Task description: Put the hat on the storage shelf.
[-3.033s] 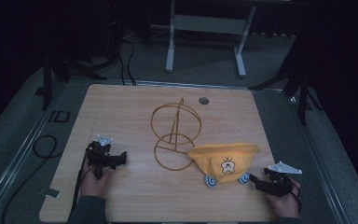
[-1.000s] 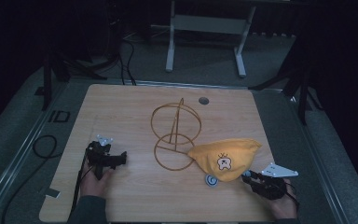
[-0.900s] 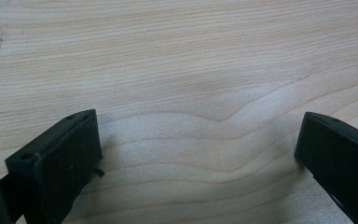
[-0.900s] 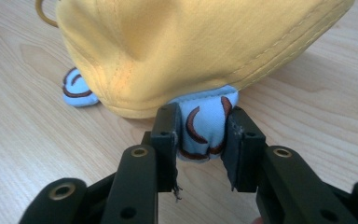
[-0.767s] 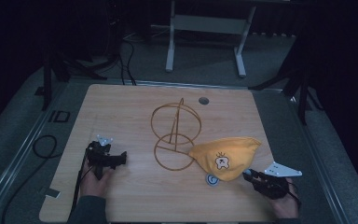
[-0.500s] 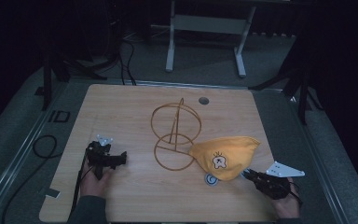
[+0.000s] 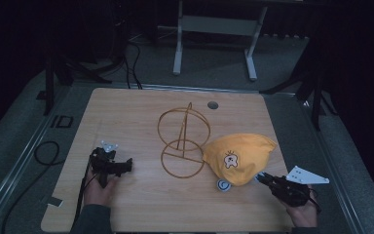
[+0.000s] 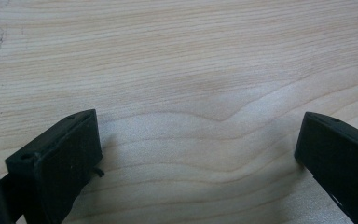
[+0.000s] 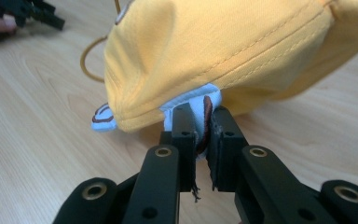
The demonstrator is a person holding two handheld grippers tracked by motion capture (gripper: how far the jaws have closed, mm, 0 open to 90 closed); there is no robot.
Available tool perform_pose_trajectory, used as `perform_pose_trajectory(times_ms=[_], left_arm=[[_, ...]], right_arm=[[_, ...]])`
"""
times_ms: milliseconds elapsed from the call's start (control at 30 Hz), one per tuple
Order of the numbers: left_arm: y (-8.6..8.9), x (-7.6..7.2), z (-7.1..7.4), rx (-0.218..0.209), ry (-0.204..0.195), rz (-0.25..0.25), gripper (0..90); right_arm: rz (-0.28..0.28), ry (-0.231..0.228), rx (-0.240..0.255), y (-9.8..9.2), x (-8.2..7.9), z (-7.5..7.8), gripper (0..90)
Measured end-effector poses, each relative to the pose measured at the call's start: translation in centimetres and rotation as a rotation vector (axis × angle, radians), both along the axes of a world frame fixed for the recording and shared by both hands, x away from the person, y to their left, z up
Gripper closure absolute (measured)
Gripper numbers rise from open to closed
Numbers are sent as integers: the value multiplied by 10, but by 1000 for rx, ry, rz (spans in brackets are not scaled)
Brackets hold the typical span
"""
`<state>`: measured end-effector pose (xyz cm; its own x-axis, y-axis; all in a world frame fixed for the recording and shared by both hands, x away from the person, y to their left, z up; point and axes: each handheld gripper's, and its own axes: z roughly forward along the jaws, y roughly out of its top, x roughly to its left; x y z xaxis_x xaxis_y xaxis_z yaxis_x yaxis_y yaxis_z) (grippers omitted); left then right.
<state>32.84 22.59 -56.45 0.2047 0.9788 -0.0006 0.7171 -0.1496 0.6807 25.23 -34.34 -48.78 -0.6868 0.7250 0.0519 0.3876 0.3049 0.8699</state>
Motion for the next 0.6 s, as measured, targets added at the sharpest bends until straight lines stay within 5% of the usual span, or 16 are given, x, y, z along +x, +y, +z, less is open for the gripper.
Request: perform_pose_trajectory(times_ms=[600], left_arm=[[0,0,0,-4,-2,3,4]], right_arm=[[57,-79,1,7,17,46,826]])
